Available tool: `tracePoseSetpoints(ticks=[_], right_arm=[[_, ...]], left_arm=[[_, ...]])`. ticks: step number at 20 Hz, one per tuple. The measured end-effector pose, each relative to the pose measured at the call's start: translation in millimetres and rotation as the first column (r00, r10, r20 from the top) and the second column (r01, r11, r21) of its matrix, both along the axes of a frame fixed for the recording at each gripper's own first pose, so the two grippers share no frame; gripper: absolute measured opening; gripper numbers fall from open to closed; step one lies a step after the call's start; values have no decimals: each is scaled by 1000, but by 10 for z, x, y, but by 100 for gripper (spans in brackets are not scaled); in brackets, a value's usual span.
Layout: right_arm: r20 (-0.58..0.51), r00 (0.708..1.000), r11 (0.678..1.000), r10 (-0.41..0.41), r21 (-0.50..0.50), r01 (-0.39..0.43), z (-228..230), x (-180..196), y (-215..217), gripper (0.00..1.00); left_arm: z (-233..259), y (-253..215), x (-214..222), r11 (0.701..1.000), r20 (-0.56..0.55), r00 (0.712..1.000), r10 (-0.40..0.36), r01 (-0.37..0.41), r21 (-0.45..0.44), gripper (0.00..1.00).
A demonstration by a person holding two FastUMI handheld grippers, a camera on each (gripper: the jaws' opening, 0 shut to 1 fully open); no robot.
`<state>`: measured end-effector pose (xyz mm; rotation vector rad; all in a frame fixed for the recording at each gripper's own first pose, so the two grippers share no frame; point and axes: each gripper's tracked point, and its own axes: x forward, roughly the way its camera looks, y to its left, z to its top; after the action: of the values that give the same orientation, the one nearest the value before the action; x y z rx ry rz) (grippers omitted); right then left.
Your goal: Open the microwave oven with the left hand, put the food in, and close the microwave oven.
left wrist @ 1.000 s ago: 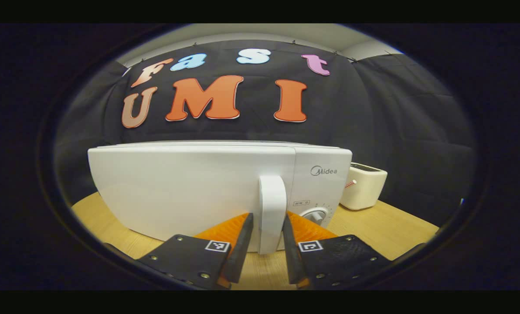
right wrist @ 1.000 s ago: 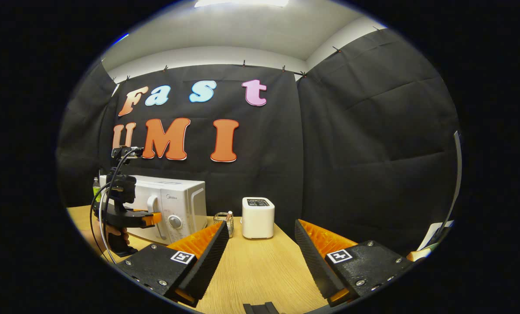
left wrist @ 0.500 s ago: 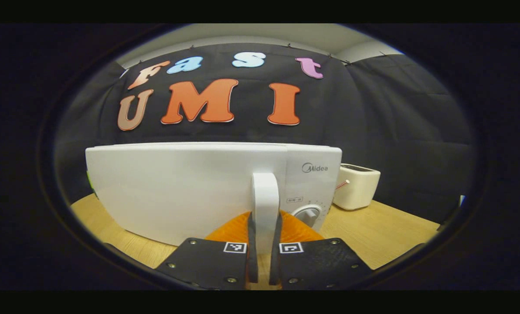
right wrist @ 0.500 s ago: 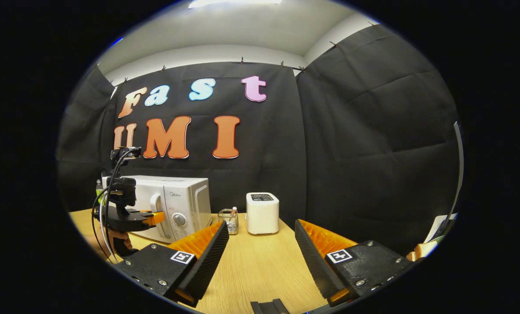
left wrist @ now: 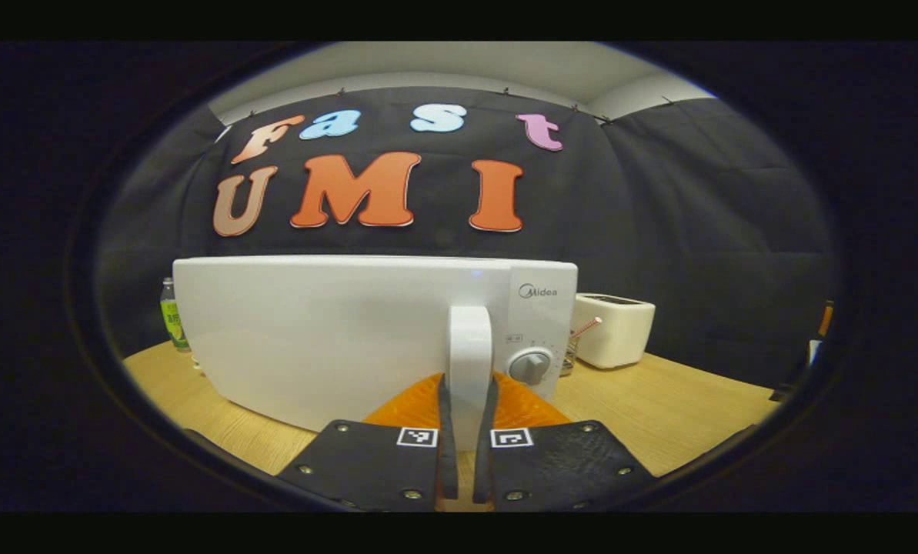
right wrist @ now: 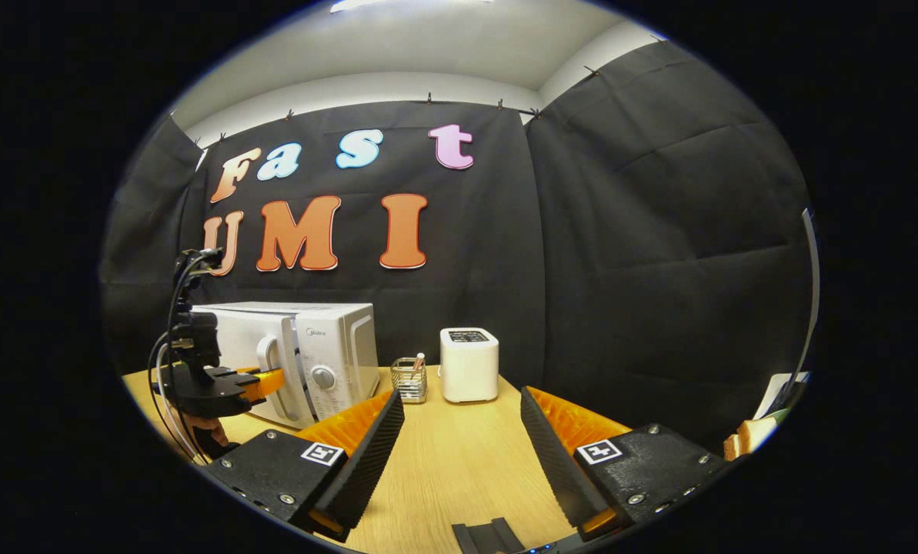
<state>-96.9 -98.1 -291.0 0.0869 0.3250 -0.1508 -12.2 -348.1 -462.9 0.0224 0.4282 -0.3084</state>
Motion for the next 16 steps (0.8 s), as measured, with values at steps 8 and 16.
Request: tracePoseSetpoints(ticks=[8, 16], right_arm=[[-46, 997, 997, 63, 51, -60, -166, -29, 407, 94], [-129, 984, 989, 126, 92, -114, -452, -106, 844, 95]], left_arm=[[373, 484, -748, 998, 28, 998, -61, 61, -15, 10], [734, 1291, -1355, 1000, 88, 996, -18, 19, -5, 10]])
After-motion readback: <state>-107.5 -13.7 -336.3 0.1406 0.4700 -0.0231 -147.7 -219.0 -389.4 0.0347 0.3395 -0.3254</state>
